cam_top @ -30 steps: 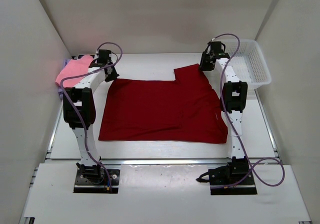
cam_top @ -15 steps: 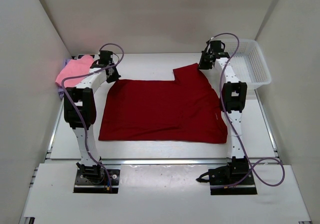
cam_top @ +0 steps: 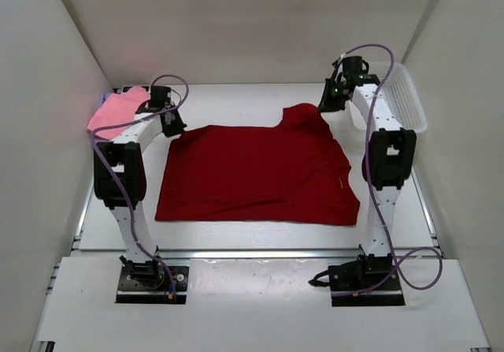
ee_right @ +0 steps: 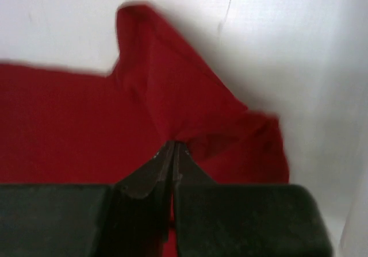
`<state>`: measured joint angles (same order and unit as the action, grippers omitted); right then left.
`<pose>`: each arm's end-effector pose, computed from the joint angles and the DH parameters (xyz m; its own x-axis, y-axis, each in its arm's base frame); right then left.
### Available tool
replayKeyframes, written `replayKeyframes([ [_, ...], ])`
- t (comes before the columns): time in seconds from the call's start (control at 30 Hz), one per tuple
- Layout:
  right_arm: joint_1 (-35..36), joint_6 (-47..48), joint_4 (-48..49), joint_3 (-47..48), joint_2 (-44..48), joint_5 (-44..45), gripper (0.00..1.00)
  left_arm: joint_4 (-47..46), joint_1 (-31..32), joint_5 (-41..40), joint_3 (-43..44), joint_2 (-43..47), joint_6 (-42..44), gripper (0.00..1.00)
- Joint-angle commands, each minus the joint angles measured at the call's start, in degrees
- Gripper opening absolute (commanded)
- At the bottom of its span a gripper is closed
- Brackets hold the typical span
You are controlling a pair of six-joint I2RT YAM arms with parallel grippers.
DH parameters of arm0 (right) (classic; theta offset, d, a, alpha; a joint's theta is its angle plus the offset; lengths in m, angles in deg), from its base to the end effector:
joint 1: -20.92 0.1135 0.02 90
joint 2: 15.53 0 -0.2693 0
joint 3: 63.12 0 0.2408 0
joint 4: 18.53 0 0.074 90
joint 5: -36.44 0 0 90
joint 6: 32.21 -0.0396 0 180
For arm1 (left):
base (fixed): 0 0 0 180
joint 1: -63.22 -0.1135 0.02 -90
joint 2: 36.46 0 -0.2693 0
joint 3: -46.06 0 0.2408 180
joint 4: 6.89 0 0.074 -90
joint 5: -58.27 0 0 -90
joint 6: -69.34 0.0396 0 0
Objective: Fold and stack the t-shirts
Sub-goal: Grap the side of the flattened tshirt furthest away from the robot with both arms, then fold the other side of the tshirt into a rectangle
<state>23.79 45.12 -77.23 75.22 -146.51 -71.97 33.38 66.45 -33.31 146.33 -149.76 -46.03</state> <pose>0.5039 0.0378 0.2605 -0.8145 0.1675 -0.5554 -0.0675 0.9235 0.3776 0.4284 -0.0231 0.2155 -0.7404 -0.3872 -0.5495 -0.3070 0.9220 -0.2361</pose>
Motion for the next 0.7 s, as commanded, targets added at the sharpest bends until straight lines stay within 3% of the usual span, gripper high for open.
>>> replayKeyframes([
  [0.0, 1.1, 0.7, 4.4, -13.7, 11.9, 0.8, 0.01, -1.9, -2.6, 3.3, -3.9, 8.2, -1.3, 0.0],
  [0.33, 3.6, 0.7, 9.4, -42.5, 36.5, 4.1, 0.0, -3.8, -5.7, 6.2, -18.3, 19.0, -2.1, 0.0],
  [0.67, 0.6, 2.4, 9.4, -63.8, 57.7, 6.7, 0.0, -4.7, -7.7, 8.2, -24.0, 23.9, -3.6, 0.0],
])
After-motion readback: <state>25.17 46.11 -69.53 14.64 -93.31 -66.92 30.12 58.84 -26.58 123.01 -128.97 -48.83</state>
